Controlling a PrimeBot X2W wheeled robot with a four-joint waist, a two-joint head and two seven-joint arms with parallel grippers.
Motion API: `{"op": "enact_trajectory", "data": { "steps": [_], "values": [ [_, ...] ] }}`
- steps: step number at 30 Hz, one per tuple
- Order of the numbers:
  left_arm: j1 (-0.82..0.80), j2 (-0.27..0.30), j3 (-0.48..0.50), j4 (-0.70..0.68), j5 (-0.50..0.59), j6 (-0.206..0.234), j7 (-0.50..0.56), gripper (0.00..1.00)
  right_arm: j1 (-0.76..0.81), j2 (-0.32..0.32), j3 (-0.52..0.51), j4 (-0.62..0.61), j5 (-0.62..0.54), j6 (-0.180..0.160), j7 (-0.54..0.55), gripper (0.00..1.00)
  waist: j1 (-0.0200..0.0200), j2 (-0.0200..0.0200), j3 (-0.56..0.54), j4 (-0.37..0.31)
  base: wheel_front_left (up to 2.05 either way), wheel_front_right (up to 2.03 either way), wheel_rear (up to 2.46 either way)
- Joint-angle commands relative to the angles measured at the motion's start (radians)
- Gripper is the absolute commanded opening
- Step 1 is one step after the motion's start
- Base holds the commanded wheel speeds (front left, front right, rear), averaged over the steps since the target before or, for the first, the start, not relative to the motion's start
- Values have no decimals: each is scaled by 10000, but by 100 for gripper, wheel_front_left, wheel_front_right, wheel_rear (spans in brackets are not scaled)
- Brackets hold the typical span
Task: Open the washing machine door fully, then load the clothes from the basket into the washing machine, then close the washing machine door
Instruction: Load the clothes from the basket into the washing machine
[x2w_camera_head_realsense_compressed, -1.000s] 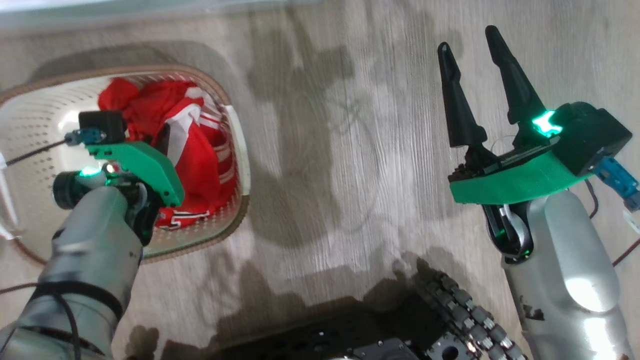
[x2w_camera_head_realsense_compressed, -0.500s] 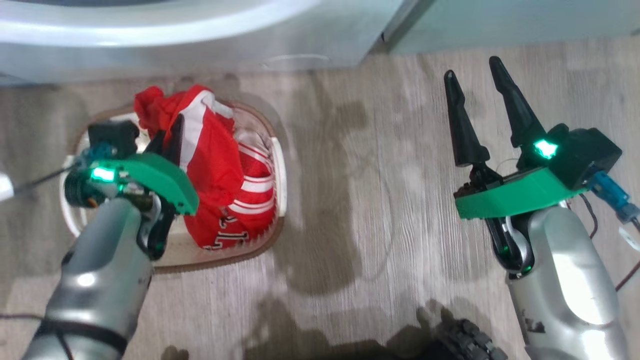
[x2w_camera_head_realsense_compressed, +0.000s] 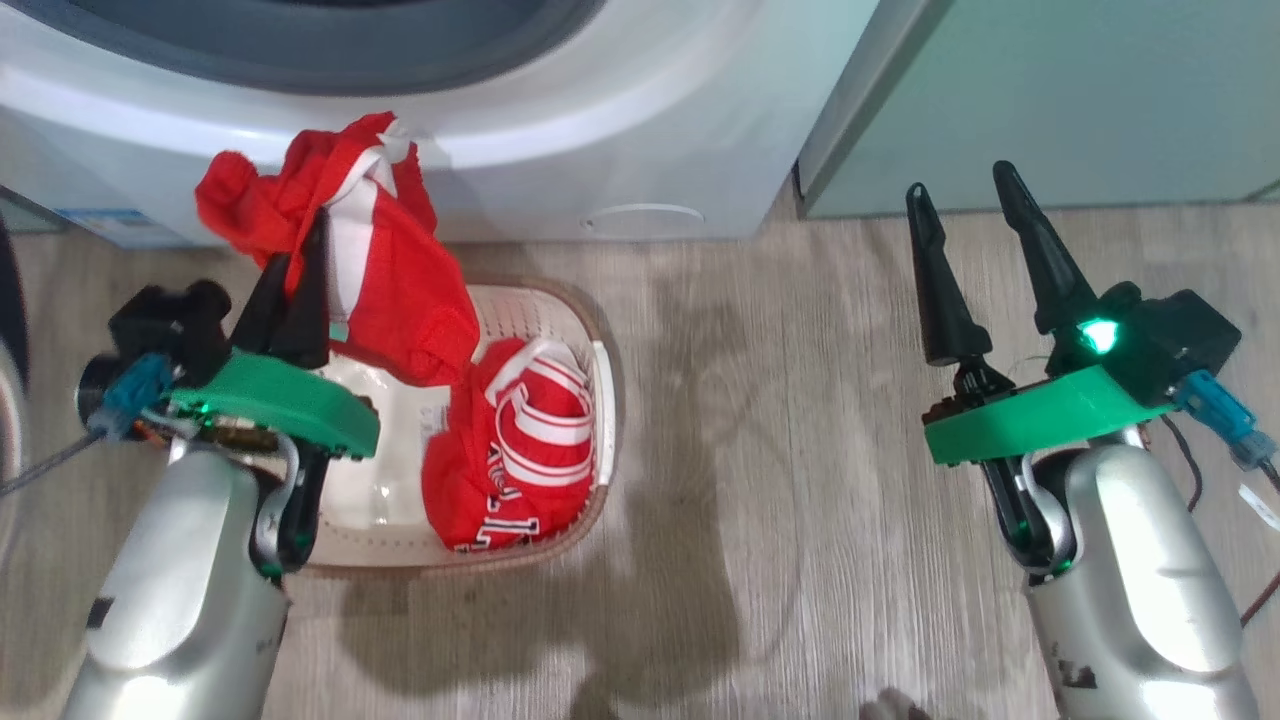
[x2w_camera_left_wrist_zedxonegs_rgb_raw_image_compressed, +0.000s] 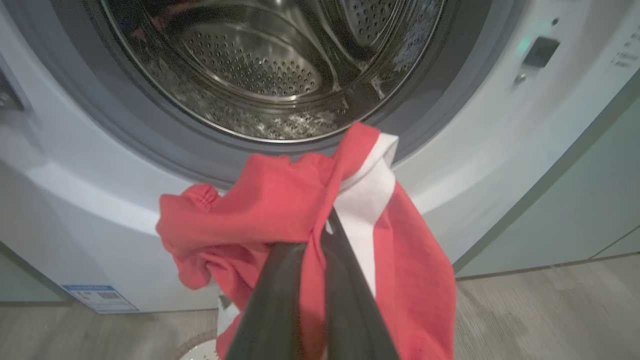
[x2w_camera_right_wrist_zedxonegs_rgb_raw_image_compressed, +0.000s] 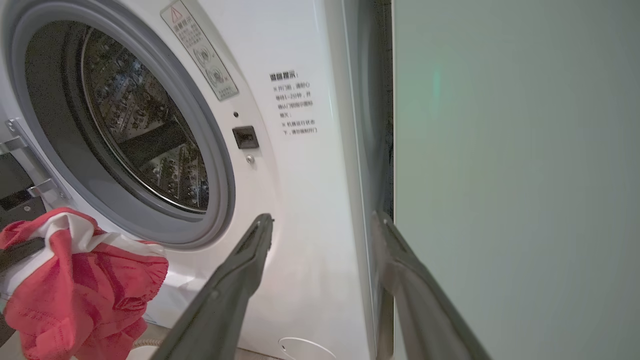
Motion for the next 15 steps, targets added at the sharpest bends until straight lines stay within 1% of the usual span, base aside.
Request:
{"op": "enact_trajectory", "data": {
  "steps": [1,6,8,9,15],
  "values": [
    [167,409,503,-679,175,134,-125,0,153,55,124,-277,-110,0,-29,100,1,-1,-393,126,0,0,0],
    [839,537,699,-1544,388,409,-123,0,392,55,-7,-122,-131,0,44,100,1,-1,-995,179,0,0,0],
    [1134,613,768,-1775,426,558,-113,0,495,55,-14,-48,-139,0,66,100,1,-1,-1223,163,0,0,0],
    [1443,648,860,-1963,411,716,-100,0,611,55,-26,22,-144,0,92,100,1,-1,-1459,150,0,0,0],
    [2147,618,1086,-2445,345,1053,-106,0,1011,55,-197,100,-195,0,137,100,1,-1,-1994,141,0,0,0]
  ]
}}
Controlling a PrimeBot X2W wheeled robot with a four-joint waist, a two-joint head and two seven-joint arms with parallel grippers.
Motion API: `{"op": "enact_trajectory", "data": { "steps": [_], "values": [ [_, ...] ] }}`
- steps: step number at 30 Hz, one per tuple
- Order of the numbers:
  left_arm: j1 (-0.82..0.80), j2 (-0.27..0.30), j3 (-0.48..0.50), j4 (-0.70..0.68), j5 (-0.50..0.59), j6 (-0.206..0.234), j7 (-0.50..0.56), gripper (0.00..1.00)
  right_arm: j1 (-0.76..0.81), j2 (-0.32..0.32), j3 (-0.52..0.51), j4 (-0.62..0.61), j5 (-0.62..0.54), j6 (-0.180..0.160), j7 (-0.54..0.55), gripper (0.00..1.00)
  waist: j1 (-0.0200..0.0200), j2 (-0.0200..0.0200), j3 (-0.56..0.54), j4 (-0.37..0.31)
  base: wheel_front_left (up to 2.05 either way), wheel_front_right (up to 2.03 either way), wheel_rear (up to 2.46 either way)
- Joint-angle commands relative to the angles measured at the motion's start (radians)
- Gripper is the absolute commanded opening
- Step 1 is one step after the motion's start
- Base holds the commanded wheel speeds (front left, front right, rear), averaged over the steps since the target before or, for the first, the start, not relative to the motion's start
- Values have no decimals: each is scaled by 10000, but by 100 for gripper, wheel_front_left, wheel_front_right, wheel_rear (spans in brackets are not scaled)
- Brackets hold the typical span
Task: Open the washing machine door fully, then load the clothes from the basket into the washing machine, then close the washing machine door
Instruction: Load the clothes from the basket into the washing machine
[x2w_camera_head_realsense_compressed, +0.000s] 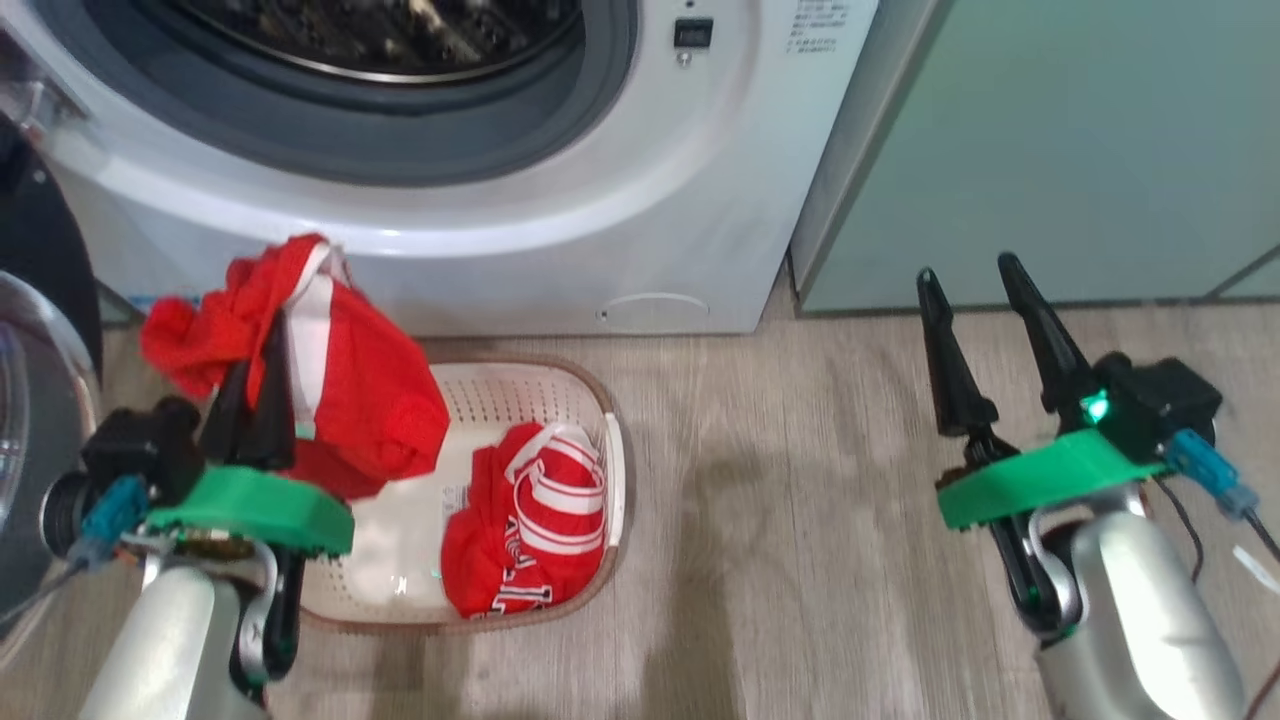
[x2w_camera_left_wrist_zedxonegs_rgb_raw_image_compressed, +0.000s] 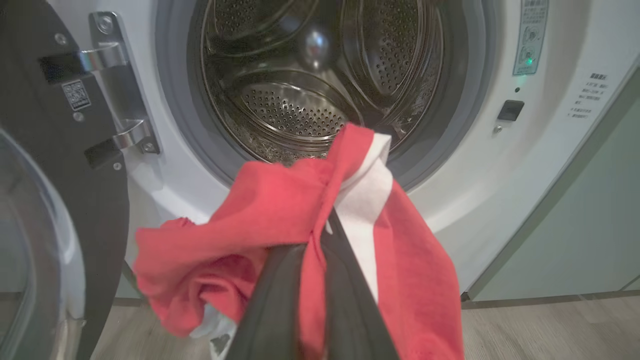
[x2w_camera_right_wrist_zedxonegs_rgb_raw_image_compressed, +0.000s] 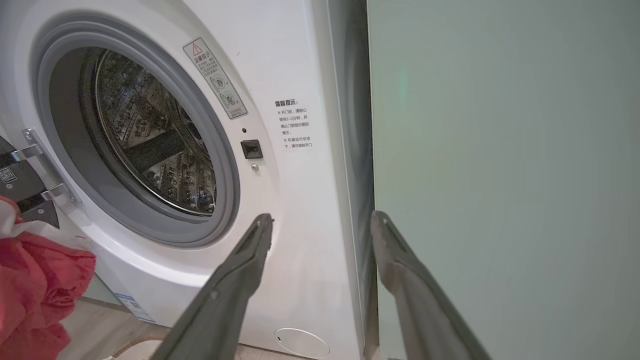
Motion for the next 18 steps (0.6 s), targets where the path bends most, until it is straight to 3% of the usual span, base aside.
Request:
{"op": "enact_trajectory", "data": {
  "steps": [1,18],
  "values": [
    [-152,310,478,-445,-14,64,-105,0,72,55,143,-289,-48,0,6,100,1,-1,-225,-8,0,0,0],
    [1049,448,456,-1242,194,676,184,0,1098,55,-140,-644,-51,0,366,100,1,-1,-1153,-143,0,0,0]
  ]
}}
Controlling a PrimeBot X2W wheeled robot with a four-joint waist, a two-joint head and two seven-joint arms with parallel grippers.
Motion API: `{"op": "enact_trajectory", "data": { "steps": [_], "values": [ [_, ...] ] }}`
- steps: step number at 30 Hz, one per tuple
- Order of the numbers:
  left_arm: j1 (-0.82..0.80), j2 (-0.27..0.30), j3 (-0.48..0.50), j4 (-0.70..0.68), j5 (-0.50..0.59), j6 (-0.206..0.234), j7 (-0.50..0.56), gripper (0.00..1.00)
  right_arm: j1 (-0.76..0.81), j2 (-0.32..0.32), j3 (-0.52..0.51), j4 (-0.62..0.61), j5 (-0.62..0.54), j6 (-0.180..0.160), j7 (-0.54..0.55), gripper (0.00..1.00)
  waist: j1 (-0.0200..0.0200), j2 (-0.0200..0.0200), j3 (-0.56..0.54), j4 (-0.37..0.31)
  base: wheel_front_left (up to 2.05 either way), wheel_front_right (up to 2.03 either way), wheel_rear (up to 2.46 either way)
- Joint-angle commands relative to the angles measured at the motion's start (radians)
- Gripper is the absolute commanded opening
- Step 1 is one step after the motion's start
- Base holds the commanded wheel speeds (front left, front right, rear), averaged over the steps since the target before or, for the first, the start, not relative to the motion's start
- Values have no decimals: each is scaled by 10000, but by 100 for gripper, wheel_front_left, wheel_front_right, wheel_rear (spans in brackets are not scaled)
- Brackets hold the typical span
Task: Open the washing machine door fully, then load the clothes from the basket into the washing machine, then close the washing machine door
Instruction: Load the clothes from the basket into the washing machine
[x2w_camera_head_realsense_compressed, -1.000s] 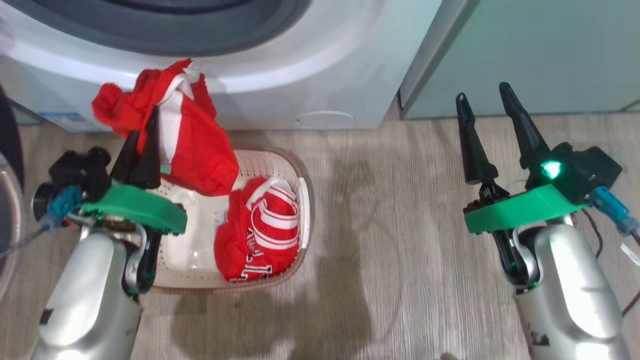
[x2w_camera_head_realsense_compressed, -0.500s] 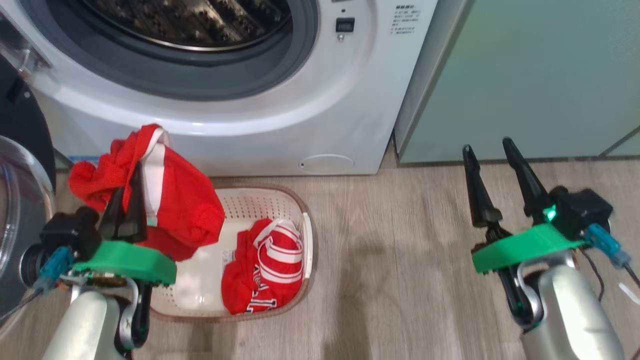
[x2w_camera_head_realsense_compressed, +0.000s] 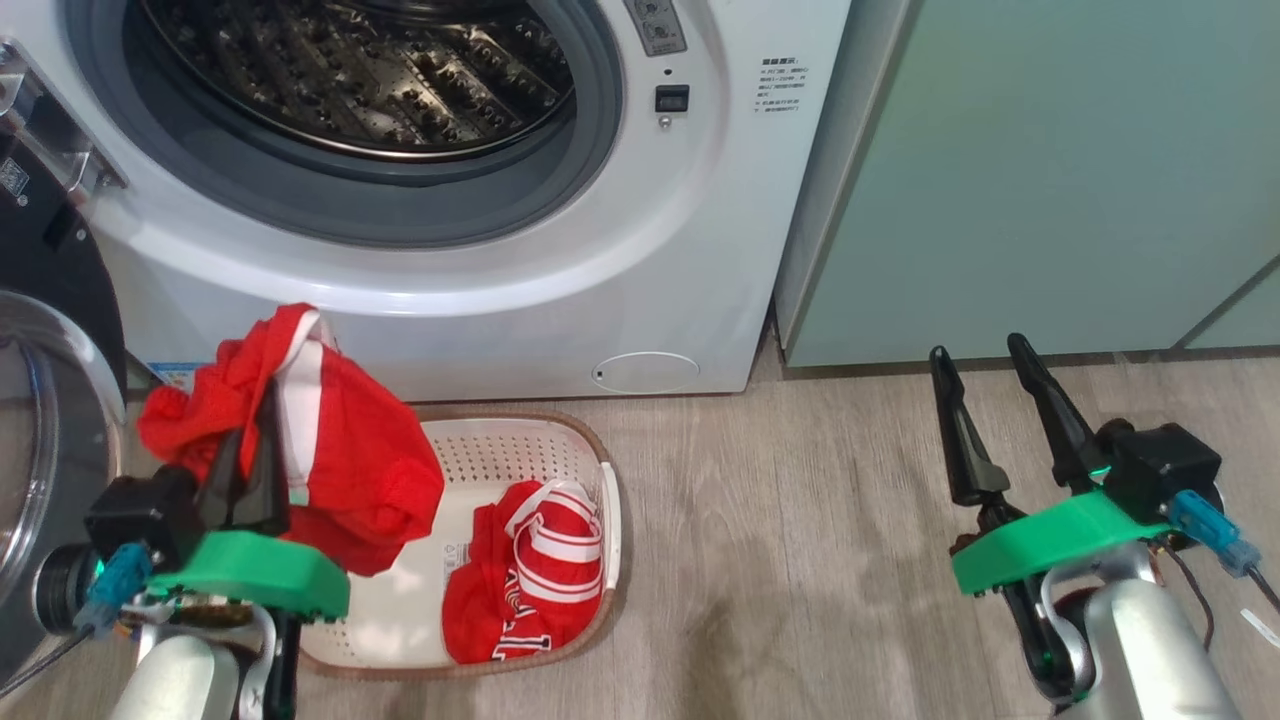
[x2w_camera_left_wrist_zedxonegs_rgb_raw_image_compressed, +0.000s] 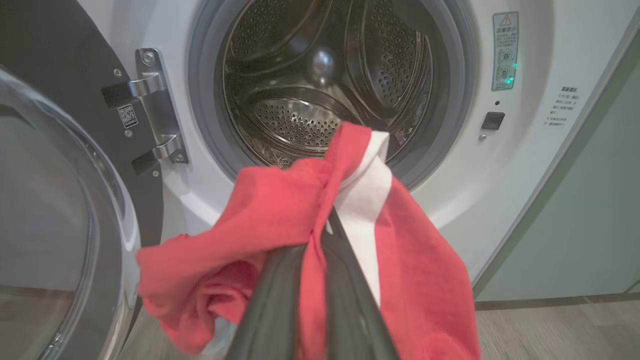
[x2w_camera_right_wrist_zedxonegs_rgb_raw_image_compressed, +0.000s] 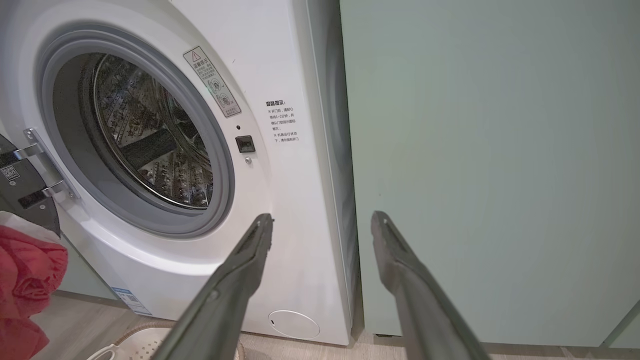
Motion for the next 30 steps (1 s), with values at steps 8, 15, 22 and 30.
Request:
{"op": "enact_trajectory", "data": {
  "steps": [8,15,22,30],
  "values": [
    [-152,373,303,-533,97,162,197,0,-90,47,249,-450,23,0,48,100,1,-1,-13,-37,0,0,0],
    [-160,407,285,-581,103,257,252,0,-125,47,291,-421,85,0,13,100,1,-1,-17,-35,0,0,0],
    [-188,427,290,-579,86,338,247,0,-210,47,317,-381,102,0,-9,100,1,-1,17,-28,0,0,0],
    [-645,420,306,-499,38,359,259,0,-356,47,357,-492,126,0,-31,100,1,-1,380,-24,0,0,0]
  ]
}}
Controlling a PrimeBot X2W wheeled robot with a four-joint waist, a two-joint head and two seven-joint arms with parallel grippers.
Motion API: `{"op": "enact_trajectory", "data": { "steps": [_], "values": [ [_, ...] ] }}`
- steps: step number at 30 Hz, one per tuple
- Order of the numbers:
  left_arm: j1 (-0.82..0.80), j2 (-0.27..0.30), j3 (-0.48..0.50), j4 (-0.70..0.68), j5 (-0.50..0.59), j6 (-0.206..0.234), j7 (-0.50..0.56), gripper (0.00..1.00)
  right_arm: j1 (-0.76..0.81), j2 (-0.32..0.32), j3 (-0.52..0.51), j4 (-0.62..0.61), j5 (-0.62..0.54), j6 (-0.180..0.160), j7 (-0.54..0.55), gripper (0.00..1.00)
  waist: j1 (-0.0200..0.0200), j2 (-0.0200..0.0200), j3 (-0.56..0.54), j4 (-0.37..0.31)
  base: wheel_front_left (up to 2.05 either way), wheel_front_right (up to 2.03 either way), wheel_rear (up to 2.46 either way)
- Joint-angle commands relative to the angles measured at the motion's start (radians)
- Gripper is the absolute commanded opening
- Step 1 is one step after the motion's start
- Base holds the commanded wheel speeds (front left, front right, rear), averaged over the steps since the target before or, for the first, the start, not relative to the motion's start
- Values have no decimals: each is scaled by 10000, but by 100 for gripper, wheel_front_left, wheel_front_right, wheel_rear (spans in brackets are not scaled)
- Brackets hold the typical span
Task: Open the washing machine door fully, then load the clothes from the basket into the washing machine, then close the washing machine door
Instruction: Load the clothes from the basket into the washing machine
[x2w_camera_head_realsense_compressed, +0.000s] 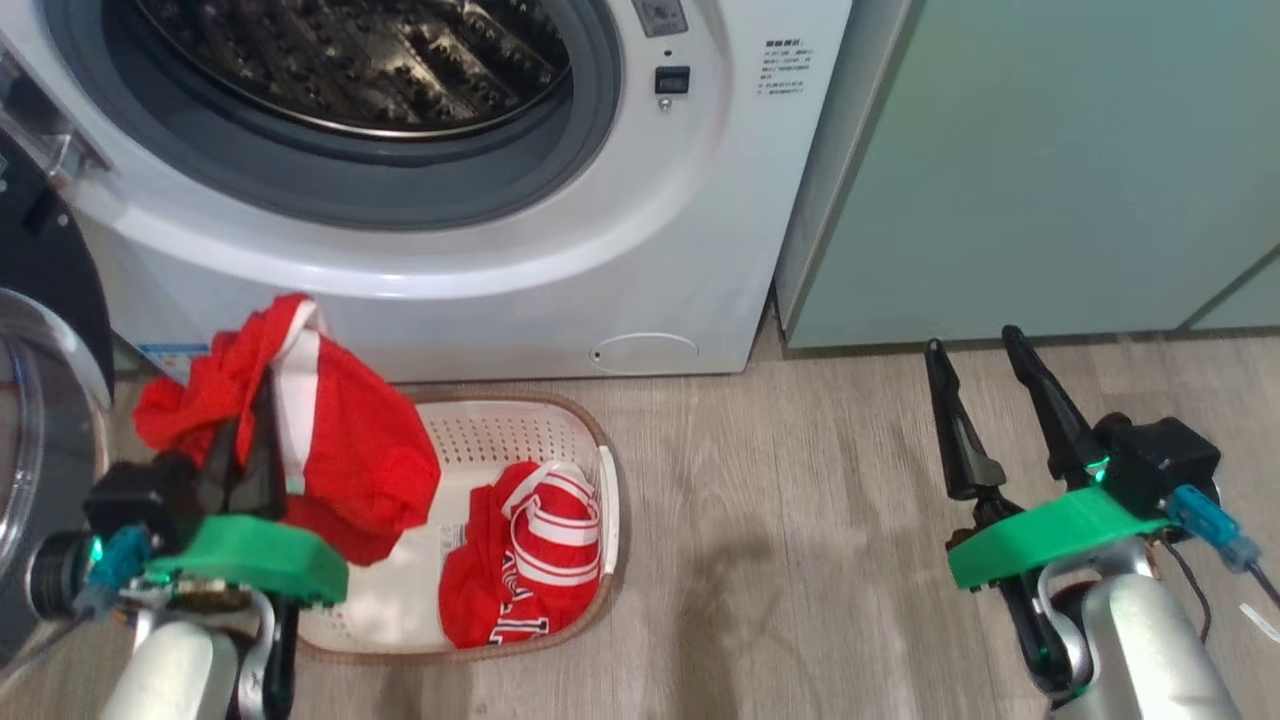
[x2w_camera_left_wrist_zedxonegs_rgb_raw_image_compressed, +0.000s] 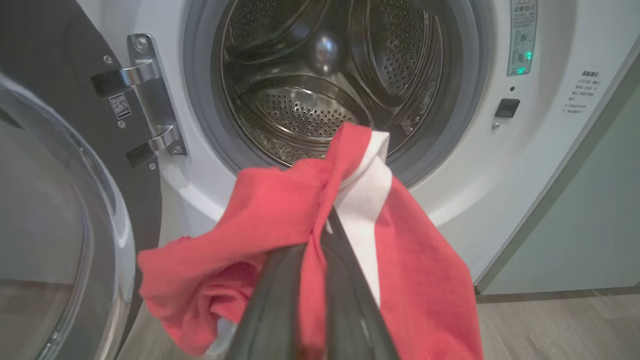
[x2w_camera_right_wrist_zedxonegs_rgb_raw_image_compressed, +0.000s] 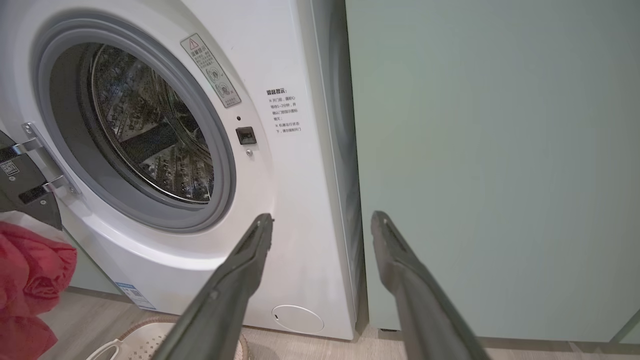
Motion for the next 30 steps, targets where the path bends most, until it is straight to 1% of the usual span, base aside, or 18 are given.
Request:
{"op": "enact_trajectory", "data": {
  "steps": [1,7,10,16,23,30],
  "values": [
    [-747,294,414,-254,-15,77,-1,0,-345,45,257,-402,61,0,-64,100,0,-1,173,-10,0,0,0],
    [-1913,265,359,280,-126,-152,26,0,-627,45,395,-546,142,0,-56,100,0,-1,936,-147,0,0,0],
    [-2594,270,413,710,-310,-347,56,0,-861,45,621,-550,213,0,-100,100,0,-1,1399,-400,0,0,0],
    [-4344,550,312,1760,-371,-840,391,0,-1357,45,1033,-462,501,0,-329,100,0,-1,2441,-948,0,0,0],
    [-6706,966,307,3304,-570,-1338,1347,0,-1900,45,1496,-230,810,0,-567,100,0,-1,3392,-1623,0,0,0],
    [-8936,1374,209,5140,-639,-1593,2653,0,-2312,45,1859,-161,1203,0,-642,100,0,-1,4085,-2183,0,0,0]
  ]
}}
